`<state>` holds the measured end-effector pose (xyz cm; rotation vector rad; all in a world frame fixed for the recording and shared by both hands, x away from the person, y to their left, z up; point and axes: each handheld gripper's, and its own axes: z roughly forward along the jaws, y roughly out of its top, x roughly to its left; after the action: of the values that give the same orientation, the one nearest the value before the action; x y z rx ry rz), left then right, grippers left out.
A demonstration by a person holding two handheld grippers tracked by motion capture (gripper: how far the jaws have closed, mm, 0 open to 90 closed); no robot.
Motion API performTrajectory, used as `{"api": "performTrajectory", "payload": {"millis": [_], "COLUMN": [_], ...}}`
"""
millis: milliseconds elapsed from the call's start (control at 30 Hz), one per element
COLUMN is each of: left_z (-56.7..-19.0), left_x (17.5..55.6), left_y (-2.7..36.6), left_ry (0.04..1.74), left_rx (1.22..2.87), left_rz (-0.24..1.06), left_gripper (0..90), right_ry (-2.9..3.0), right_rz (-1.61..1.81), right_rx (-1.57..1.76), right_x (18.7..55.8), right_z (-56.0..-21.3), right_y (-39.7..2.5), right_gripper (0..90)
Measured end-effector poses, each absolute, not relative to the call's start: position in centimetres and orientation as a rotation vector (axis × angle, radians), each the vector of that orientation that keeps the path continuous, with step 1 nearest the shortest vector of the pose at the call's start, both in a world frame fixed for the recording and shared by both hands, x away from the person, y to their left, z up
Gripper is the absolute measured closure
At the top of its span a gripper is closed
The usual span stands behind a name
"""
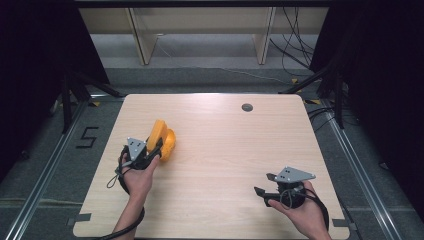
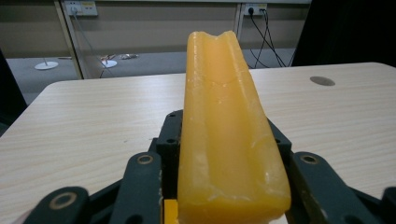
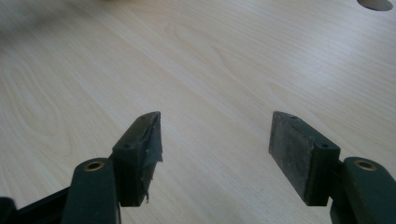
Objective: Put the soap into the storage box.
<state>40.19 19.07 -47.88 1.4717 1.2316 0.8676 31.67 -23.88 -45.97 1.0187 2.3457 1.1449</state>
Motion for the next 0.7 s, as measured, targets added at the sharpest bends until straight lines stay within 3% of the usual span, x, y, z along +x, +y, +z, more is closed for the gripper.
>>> {"api": "performTrajectory", "payload": {"millis": [700], "left_z": [-48.2], "left_x": [41.6], "left_y": [18.0], "left_ry": [1.274], "left_rx": [1.494], "left_rz": [0.855], "left_gripper": [60.5], "right_ry": [2.367], "right_rz": [1.141], "right_rx": [1.028], "right_x": [31.6], "right_z": [-46.1], "right_y": [-23.8], "right_gripper": [34.0]}}
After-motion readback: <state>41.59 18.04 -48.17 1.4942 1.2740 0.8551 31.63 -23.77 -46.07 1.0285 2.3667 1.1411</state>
